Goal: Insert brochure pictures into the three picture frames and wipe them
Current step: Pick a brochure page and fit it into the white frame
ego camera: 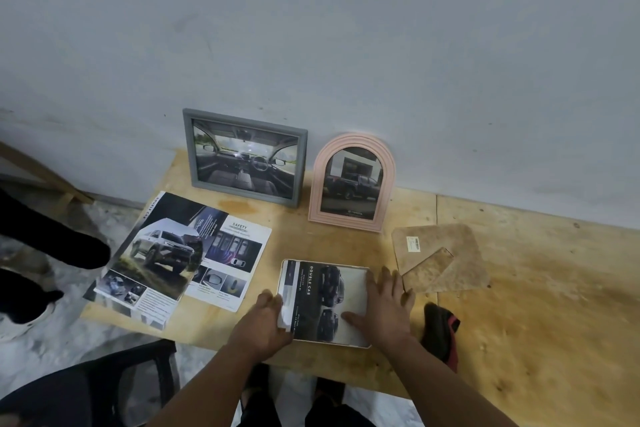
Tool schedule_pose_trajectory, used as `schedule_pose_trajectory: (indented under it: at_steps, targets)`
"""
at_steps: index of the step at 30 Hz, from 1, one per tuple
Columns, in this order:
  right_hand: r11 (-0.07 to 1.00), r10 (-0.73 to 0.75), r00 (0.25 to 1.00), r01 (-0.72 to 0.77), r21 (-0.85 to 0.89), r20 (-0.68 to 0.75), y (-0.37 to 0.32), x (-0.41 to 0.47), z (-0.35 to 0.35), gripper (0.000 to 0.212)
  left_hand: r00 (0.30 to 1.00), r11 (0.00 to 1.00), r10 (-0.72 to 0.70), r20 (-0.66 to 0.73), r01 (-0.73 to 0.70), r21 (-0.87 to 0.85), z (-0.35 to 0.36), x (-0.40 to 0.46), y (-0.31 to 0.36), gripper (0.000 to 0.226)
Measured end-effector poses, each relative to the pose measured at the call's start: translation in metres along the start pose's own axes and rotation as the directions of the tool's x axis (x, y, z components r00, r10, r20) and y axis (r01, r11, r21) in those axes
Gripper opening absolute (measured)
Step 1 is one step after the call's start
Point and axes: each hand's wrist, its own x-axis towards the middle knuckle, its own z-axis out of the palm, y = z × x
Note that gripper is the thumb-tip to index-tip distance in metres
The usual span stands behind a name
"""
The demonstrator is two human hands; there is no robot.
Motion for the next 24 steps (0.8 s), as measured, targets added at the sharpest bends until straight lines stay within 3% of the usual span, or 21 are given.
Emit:
schedule_pose_trajectory:
  at_steps: [11, 18, 19, 21, 24]
  targets:
    - [0.988, 0.076, 0.996, -0.07, -0.137, 0.043, -0.02, -0.006, -0.003, 0.098, 0.997, 0.998, 0.069, 0.044, -0.07, 0.006, -0.003, 0.014, -0.024, 0.084]
    - [0.989, 0.08, 0.977, -0.052, 0.141, -0.197, -0.024, -0.035, -0.002, 0.066, 0.992, 0.996, 0.093, 0.082, -0.094, 0.007, -0.001, 0.022, -0.033, 0.092]
    - [0.953, 0.117, 0.971, -0.051, 0.298, -0.207, -0.025, -0.041, -0.004, 0.061, 0.991, 0.995, 0.096, 0.09, -0.097, 0.003, -0.003, 0.021, -0.034, 0.094]
    - [0.743, 0.196, 0.967, -0.037, 0.668, -0.164, -0.028, -0.052, -0.018, 0.06, 0.989, 0.994, 0.109, 0.1, -0.109, -0.007, -0.006, 0.021, -0.035, 0.101]
    - [0.477, 0.277, 0.945, 0.021, 0.879, -0.172, -0.034, -0.067, -0.049, 0.054, 0.992, 0.984, 0.113, 0.057, -0.104, -0.147, -0.015, 0.019, -0.033, 0.104]
